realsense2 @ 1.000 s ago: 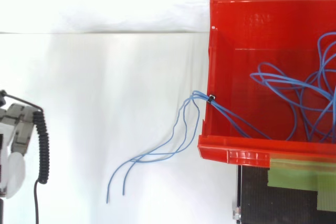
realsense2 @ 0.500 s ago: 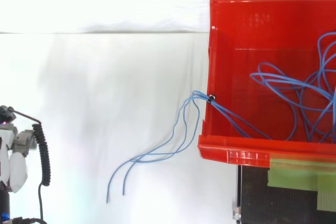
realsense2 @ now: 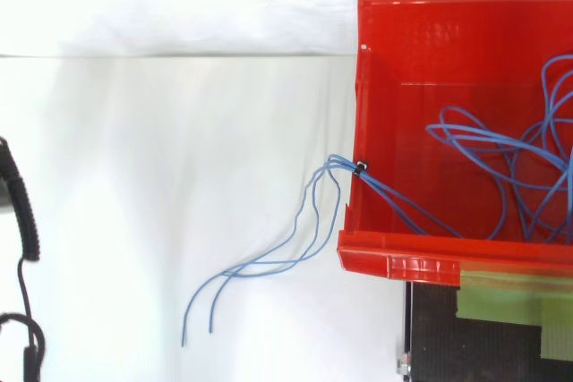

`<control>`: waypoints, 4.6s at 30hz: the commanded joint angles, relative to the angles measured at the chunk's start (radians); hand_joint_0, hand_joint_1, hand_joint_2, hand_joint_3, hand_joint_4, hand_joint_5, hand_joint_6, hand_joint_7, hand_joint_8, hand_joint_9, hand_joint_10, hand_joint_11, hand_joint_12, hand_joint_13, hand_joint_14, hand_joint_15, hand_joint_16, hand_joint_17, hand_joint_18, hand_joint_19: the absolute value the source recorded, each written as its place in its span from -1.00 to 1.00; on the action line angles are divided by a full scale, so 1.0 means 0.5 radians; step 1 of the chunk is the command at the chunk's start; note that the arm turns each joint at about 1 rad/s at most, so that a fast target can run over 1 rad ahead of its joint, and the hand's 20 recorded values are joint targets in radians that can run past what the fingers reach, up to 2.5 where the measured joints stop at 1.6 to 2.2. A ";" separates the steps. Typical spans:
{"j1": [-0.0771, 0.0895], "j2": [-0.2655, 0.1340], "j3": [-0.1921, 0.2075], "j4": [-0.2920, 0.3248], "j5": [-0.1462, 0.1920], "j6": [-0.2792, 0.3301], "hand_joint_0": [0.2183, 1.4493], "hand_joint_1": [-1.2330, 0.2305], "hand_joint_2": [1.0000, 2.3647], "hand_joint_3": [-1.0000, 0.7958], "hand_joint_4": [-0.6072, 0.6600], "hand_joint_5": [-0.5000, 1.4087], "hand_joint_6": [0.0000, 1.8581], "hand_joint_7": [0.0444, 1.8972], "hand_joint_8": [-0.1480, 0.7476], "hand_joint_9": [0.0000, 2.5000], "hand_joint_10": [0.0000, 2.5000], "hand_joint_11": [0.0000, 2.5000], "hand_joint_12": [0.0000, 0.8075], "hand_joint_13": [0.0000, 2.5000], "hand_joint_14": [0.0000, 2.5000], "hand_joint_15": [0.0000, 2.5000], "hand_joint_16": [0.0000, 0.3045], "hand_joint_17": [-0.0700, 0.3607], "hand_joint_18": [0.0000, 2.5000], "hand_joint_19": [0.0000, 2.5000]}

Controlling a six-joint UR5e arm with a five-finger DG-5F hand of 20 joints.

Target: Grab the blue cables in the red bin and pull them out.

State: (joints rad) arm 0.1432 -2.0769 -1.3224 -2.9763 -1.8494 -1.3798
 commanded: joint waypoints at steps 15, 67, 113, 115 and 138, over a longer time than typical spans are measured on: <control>-0.096 0.000 0.279 -0.315 0.134 -1.460 -0.13 -0.57 -1.00 -1.00 0.25 -0.02 -0.99 -0.65 -0.07 -0.53 -0.99 -0.48 -0.04 -0.55 -0.98 -0.51 -0.66 -0.13 -0.59 -0.42; -0.474 -0.227 0.126 0.120 -0.078 -1.758 -0.11 -0.55 -1.00 -1.00 0.27 0.03 -0.99 -0.66 -0.07 -0.50 -0.99 -0.54 -0.05 -0.58 -0.99 -0.56 -0.66 -0.14 -0.60 -0.43; -0.612 -0.227 0.559 -0.401 -0.222 -1.991 -0.10 -0.60 -1.00 -1.00 0.07 0.02 -0.63 -0.41 -0.11 -0.55 -0.99 -0.51 -0.07 -0.59 -0.99 -0.56 -0.66 -0.14 -0.61 -0.42; -0.615 -0.227 0.553 -0.401 -0.222 -1.994 -0.10 -0.60 -1.00 -1.00 0.07 0.05 -0.58 -0.41 -0.10 -0.53 -0.99 -0.51 -0.07 -0.59 -0.98 -0.57 -0.67 -0.14 -0.60 -0.43; -0.636 -0.227 0.405 -0.205 -0.225 -2.132 -0.07 -0.61 -1.00 -1.00 0.03 0.23 -0.86 -0.28 -0.11 -0.47 -0.99 -0.50 -0.09 -0.56 -0.98 -0.56 -0.68 -0.16 -0.58 -0.43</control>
State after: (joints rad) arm -0.1740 -2.1906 -1.1197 -3.0782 -1.9634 -2.4283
